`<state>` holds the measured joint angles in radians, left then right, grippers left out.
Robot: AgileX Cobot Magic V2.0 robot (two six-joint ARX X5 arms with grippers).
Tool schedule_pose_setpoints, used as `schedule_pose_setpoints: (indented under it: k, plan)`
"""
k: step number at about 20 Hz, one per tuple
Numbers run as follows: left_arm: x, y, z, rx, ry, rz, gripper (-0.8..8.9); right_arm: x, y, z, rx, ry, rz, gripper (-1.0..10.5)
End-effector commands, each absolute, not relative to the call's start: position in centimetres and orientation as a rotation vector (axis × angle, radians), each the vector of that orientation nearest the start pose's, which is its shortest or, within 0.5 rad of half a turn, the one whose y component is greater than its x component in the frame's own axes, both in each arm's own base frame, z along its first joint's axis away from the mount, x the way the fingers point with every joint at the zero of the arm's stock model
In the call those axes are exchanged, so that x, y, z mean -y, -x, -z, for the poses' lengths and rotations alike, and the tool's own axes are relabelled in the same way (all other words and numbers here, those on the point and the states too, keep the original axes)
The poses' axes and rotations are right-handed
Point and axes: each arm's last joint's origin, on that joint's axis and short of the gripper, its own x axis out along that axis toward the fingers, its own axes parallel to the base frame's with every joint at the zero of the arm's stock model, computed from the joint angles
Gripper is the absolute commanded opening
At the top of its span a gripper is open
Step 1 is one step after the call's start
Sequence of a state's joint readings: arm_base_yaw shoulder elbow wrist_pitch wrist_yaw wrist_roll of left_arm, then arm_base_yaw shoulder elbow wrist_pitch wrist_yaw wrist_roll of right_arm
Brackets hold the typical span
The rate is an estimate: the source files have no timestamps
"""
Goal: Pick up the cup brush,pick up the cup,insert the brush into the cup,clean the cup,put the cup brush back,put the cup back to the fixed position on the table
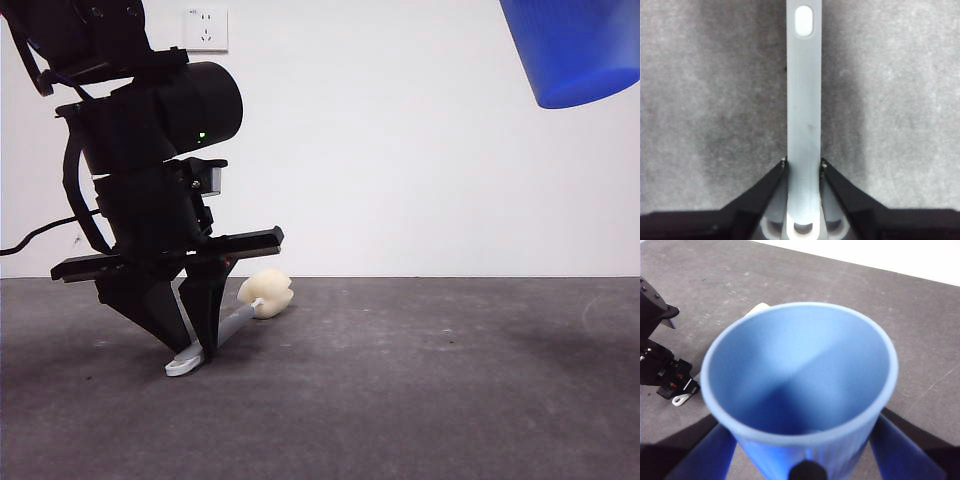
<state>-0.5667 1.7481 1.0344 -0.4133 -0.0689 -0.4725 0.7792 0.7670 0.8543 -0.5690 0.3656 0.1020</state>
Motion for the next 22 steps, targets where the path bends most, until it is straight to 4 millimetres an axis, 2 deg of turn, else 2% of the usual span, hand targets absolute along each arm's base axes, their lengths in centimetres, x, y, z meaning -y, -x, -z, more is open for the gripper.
schedule_pose_setpoints:
  k: [1,2,4,5,8,12,16,22]
  plan:
    - [17.9,-28.2,-15.7,-1.154,0.081,0.16,0.14,-10.0,-11.5,-32.6,-0.417,0.14,-0.385,-0.1]
    - [17.9,-28.2,-15.6,-1.157,0.083,0.161,0.82,-10.0,-11.5,-32.6,-0.418,0.134,-0.384,-0.1]
    - [17.9,-28.1,-15.6,-1.175,0.092,0.178,2.86,-10.1,-11.6,-32.6,-0.42,0.133,-0.386,-0.1]
    - [17.9,-28.1,-15.6,-1.179,0.093,0.181,3.25,-10.3,-11.8,-32.5,-0.426,0.129,-0.401,-0.1]
    - [17.8,-27.9,-15.9,-1.195,0.094,0.201,3.23,-11.2,-12.7,-32.3,-0.424,0.111,-0.415,-0.1]
    - [17.5,-27.3,-17.8,-1.155,0.061,0.245,3.23,-12.9,-14.6,-31.3,-0.373,0.083,-0.421,-0.1]
    - [16.5,-25.7,-21.6,-1.089,0.013,0.337,3.23,-13.7,-16.7,-27.0,-0.378,0.072,-0.401,-0.1]
    - [13.7,-20.9,-28.7,-0.922,0.028,0.451,3.23,-13.5,-19.4,-20.7,-0.394,0.038,-0.402,-0.1]
